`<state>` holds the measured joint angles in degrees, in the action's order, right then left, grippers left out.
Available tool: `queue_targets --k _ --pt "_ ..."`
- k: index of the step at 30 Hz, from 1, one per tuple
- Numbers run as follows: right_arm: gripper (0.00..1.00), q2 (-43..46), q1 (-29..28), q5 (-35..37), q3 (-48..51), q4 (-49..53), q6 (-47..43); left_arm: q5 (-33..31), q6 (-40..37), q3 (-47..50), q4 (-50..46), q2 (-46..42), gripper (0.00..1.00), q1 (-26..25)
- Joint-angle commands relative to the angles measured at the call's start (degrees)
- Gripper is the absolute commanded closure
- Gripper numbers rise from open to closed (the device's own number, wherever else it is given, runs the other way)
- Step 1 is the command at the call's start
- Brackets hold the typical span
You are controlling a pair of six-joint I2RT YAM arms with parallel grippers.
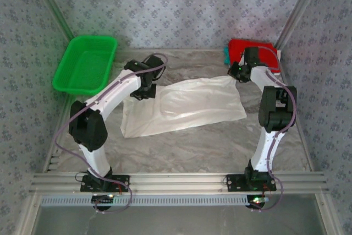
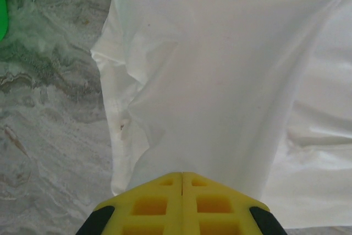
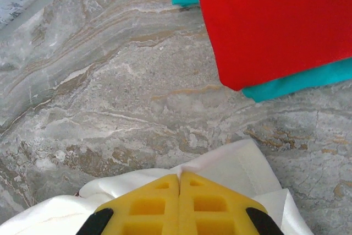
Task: Fold and stack the t-shirts
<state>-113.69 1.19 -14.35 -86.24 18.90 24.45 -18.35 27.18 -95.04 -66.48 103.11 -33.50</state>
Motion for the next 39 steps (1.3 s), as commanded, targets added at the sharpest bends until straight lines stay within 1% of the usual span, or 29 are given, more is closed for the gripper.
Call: queue_targets --k 1,4,7,13,19,22,28,31,35,39 --pt "1.00 -1.1 -0.3 -1.1 -4.7 1.9 -2.8 -0.8 0.7 -1.0 -4.0 -3.0 1.00 0.1" --pt "1.00 0.4 -0.3 -1.5 -4.7 2.1 -3.0 1.5 0.3 -3.1 -6.8 -3.1 1.00 -0.5" --pt "1.00 2.7 -0.2 -0.8 -2.2 1.4 -2.4 0.9 1.0 -3.5 -9.3 -3.3 1.00 -1.8" --pt "1.00 7.3 0.3 0.8 7.0 0.2 -0.1 3.3 4.6 4.4 -7.9 -4.9 1.00 -3.5" --pt "0.98 10.9 1.7 3.8 14.1 0.1 -0.4 5.7 9.3 13.2 -4.6 -8.0 1.00 -5.1" --pt "0.99 11.4 2.5 4.5 14.8 0.3 0.1 6.2 10.0 15.3 -3.5 -8.7 1.00 -5.5" --pt "1.00 11.5 2.8 2.8 11.1 1.6 0.9 4.6 10.3 12.8 -5.3 -9.4 1.00 -5.5" --pt "1.00 12.6 2.6 3.2 11.5 1.8 1.6 4.8 11.2 12.4 -6.4 -10.3 1.00 -6.1" --pt "0.98 12.4 2.6 3.2 14.4 1.5 2.2 6.4 13.4 17.2 -4.4 -11.9 1.00 -7.7" --pt "0.95 11.8 3.1 4.6 17.4 2.6 3.4 9.8 15.3 22.1 -1.7 -11.5 0.99 -9.2"
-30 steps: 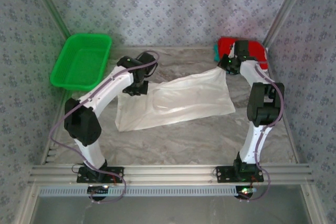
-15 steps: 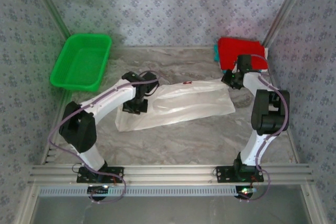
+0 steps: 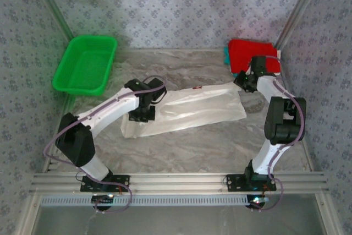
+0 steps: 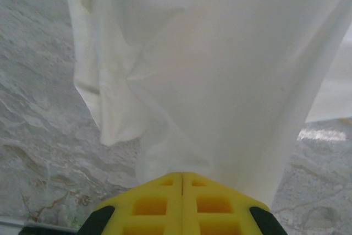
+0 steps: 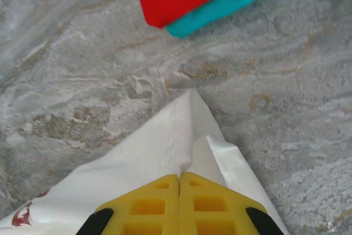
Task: Fold and stack the t-shirts
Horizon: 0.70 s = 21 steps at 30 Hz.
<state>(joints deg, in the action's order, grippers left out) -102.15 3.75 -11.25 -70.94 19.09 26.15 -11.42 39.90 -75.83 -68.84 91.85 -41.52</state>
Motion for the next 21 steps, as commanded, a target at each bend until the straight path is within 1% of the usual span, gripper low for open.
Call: queue_targets --k 1,2,3,4,5,9,11,15,16,17,18,21 --pt "0.93 0.4 0.7 1.8 3.5 3.2 2.0 3.2 3.0 3.2 0.4 0.0 0.92 -1.6" --pt "0.88 0.7 0.7 2.0 4.4 3.6 2.2 3.1 3.1 3.1 0.0 0.2 0.80 -2.0" --pt "0.79 1.3 0.7 2.8 4.7 4.3 2.2 2.8 3.1 2.7 -0.7 0.0 0.66 -2.5" --pt "0.74 2.1 0.8 4.0 4.7 5.8 2.5 2.5 2.9 2.1 -1.4 -0.3 0.59 -3.0" --pt "0.71 3.0 0.8 4.9 4.7 6.9 2.5 2.1 2.3 1.1 -2.0 -1.0 0.55 -3.3" --pt "0.68 8.1 0.6 8.9 3.1 10.4 2.2 0.7 -0.8 -2.7 -3.1 -5.8 0.54 -2.9" --pt "0.68 9.9 -0.2 9.8 0.7 11.2 2.1 0.6 -2.5 -3.6 -2.1 -7.6 0.51 -1.2" --pt "0.68 9.4 -4.8 7.6 -1.8 10.6 0.0 3.0 -5.7 -1.5 6.2 -7.1 0.51 5.0" --pt "0.69 8.3 -6.4 6.9 -2.6 10.4 -0.5 3.4 -6.3 -0.9 9.1 -6.1 0.53 6.4" --pt "0.72 7.2 -7.6 6.4 -3.2 10.1 -0.7 3.7 -6.6 -0.3 11.4 -5.1 0.56 7.5" --pt "0.77 5.7 -8.5 5.6 -3.6 9.4 -0.6 4.0 -6.9 0.2 14.4 -3.8 0.59 8.5" --pt "0.91 0.5 -8.9 2.1 -4.7 7.8 -0.4 5.9 -7.4 0.6 20.7 1.1 0.61 11.4"
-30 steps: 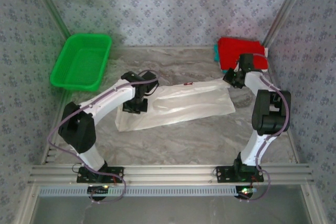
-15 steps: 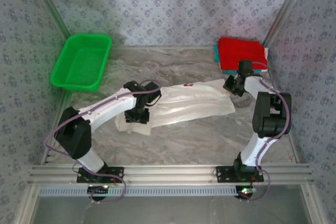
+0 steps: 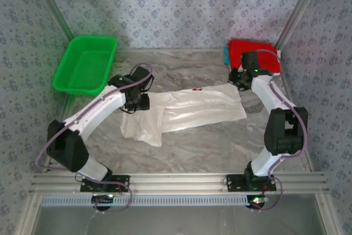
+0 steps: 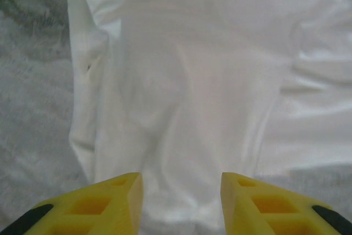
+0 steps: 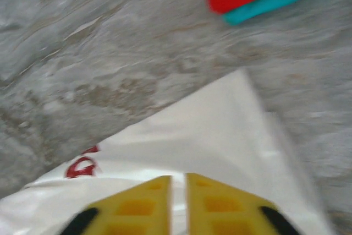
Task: Fold and stack the t-shirts
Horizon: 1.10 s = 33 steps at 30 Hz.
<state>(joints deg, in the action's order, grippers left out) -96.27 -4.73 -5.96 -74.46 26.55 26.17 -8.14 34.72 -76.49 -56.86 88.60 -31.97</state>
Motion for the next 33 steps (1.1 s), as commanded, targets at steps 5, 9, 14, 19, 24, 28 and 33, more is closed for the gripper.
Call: queue_targets --k 5,9,14,19,24,28,33 --pt "1.00 -10.7 0.2 -4.0 -1.7 -0.7 0.3 2.7 -2.4 -0.4 14.1 13.3 0.68 4.2" --pt "1.00 -12.5 2.2 -6.9 1.4 -3.4 3.6 4.5 -1.7 -0.2 17.6 18.2 0.70 6.1" --pt "1.00 -13.6 4.0 -6.0 5.6 -6.3 4.9 4.8 -1.9 0.7 21.3 23.9 0.72 7.8" --pt "1.00 -11.7 5.8 -7.6 12.9 -9.3 8.7 6.5 -5.1 1.2 24.0 26.9 0.72 8.7" --pt "1.00 -4.9 5.9 -7.1 22.2 -13.2 14.9 6.5 -10.2 -4.0 23.0 31.0 0.72 8.5" --pt "1.00 0.5 5.0 -6.8 28.5 -13.5 18.2 4.8 -13.9 -12.1 20.4 35.1 0.70 8.8" --pt "1.00 7.9 3.3 -6.2 33.8 -13.6 23.5 5.6 -18.7 -21.8 19.6 38.4 0.66 10.4"
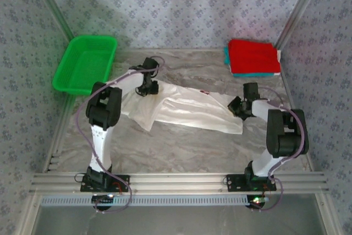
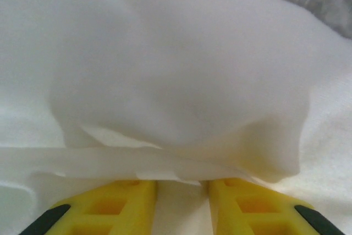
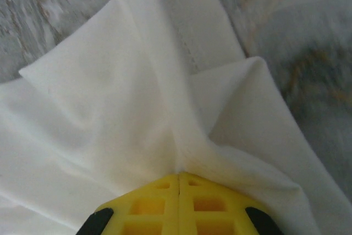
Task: Fold and stack the t-shirts
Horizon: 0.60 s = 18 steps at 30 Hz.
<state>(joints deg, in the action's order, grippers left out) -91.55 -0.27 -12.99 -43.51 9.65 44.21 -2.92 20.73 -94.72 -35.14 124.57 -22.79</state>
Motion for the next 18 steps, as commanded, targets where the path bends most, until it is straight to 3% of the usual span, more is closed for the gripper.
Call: queue_targets --k 1,5,8,12,18 --pt "1.00 4.8 -1.8 0.9 3.6 3.4 6.7 0.4 -6.1 -5.3 -2.0 2.9 0.64 1.5" --pt "1.00 10.1 -5.6 5.5 1.5 5.4 4.1 -1.0 -6.6 -13.2 -7.6 3.6 0.60 3.6" --pt "1.00 9.2 -7.5 4.6 -4.0 6.3 -2.6 -1.3 -4.5 -11.2 -6.6 -0.3 0.55 3.7" --pt "1.00 0.0 -12.8 3.9 -16.3 13.2 -15.5 1.8 1.9 -1.7 0.0 -7.2 0.51 3.5" --pt "1.00 -13.7 -13.7 0.1 -27.0 18.2 -18.5 2.8 10.8 6.7 4.2 -7.4 0.53 2.5"
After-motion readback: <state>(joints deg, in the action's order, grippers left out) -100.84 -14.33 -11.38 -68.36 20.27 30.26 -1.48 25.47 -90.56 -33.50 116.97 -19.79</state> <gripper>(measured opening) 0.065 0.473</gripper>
